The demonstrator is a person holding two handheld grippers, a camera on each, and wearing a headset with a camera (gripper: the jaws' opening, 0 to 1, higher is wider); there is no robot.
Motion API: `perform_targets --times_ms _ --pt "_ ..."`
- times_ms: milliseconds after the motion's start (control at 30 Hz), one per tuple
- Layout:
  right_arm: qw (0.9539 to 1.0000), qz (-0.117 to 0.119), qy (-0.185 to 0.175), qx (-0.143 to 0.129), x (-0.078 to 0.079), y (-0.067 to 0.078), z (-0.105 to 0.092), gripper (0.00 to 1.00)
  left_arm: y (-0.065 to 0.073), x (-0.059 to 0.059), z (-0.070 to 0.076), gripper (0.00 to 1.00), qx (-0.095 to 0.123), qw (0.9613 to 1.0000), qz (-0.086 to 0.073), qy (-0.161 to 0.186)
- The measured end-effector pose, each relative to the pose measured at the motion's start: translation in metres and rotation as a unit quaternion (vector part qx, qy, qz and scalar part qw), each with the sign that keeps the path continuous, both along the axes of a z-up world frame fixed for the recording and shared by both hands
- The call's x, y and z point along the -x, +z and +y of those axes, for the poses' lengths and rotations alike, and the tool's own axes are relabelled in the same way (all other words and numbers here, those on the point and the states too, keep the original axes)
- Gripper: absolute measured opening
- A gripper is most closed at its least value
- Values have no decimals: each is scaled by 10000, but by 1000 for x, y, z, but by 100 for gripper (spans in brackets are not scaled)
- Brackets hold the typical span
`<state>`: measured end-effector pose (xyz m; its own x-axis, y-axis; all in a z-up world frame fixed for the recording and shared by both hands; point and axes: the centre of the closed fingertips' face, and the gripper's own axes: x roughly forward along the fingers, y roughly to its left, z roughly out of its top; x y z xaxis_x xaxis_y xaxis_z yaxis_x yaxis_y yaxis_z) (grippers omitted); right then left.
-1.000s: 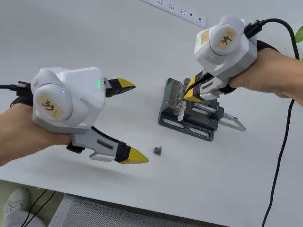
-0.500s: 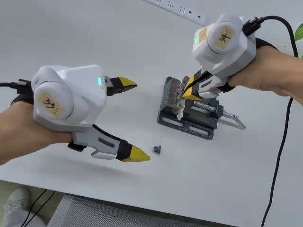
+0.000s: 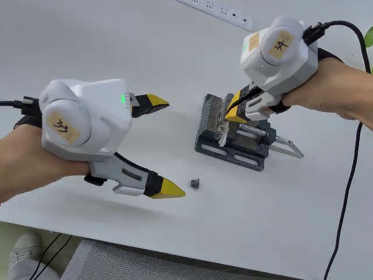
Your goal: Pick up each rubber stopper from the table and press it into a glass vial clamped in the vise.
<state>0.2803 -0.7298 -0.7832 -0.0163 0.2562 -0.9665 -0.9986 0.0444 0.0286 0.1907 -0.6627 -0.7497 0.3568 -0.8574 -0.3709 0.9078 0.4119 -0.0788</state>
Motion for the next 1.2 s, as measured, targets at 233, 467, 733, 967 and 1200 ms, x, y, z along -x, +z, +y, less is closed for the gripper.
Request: perform_targets --times_ms 233,467,733,967,1200 --pt "9999 -49 -32 -129 1 1 1 2 0 0 1 90 -12 10000 -6 0" --pt "9997 -63 -141 -212 -3 1 1 2 0 0 0 90 -20 10000 -2 -9" --pt "9995 -90 -153 -250 -1 1 -2 4 0 0 0 90 -48 10000 4 -7" --pt "9991 -145 -258 -319 1 5 -8 5 2 1 -1 90 -67 10000 -7 -25" --pt "9981 -203 -391 -426 3 11 -11 8 2 4 -2 90 -114 9999 3 -43"
